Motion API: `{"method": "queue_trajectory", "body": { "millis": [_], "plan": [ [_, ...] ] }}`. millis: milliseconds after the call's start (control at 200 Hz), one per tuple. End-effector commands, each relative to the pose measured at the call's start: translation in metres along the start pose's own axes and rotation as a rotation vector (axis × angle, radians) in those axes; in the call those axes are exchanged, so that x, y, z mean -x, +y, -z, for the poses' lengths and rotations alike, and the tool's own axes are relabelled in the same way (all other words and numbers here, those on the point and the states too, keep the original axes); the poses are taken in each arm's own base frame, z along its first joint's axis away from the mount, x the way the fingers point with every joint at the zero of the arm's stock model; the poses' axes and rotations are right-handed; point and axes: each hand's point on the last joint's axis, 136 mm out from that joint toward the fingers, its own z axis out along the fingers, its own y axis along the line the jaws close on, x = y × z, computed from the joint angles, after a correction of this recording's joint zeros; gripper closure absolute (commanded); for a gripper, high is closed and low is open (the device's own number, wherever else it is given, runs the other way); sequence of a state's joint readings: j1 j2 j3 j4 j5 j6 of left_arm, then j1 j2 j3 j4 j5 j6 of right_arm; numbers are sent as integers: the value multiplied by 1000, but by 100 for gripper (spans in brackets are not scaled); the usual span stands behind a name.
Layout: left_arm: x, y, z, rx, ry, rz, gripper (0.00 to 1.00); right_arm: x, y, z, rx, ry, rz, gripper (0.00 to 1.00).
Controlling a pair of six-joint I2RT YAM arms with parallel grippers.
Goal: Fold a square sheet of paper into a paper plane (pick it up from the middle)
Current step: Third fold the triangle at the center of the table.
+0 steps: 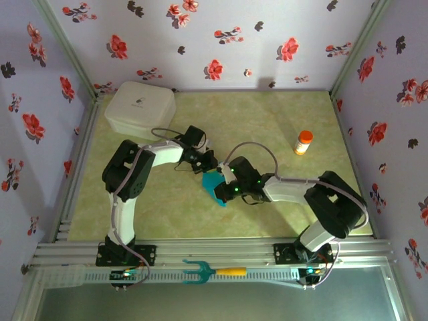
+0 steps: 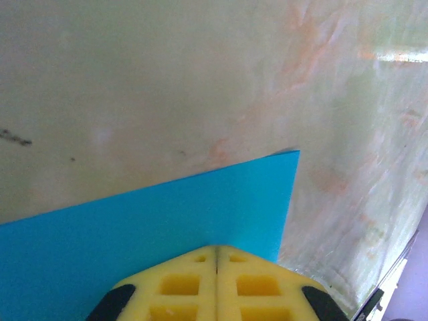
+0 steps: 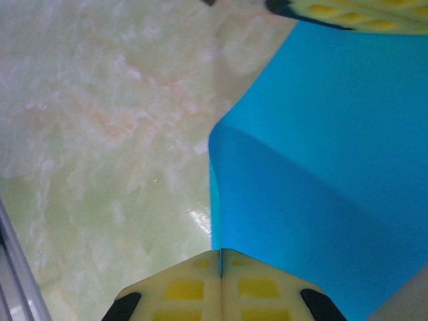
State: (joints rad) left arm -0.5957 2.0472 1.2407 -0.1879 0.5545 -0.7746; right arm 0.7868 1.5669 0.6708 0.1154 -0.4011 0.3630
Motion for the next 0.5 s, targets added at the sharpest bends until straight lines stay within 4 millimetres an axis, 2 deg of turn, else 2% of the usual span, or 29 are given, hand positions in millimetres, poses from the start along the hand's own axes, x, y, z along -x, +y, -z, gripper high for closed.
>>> {"method": "queue_trajectory", "body": {
  "millis": [0, 260, 495],
  "plan": [
    [-13, 22, -11, 49, 41, 16, 93, 2, -17, -3, -71, 28, -70, 100],
    [-10, 20, -9, 41, 26, 21, 93, 10, -39, 2, -197, 10, -100, 100],
    [-11, 18, -7, 39, 22, 20, 93, 10, -41, 2, -200, 14, -113, 100]
  ]
}}
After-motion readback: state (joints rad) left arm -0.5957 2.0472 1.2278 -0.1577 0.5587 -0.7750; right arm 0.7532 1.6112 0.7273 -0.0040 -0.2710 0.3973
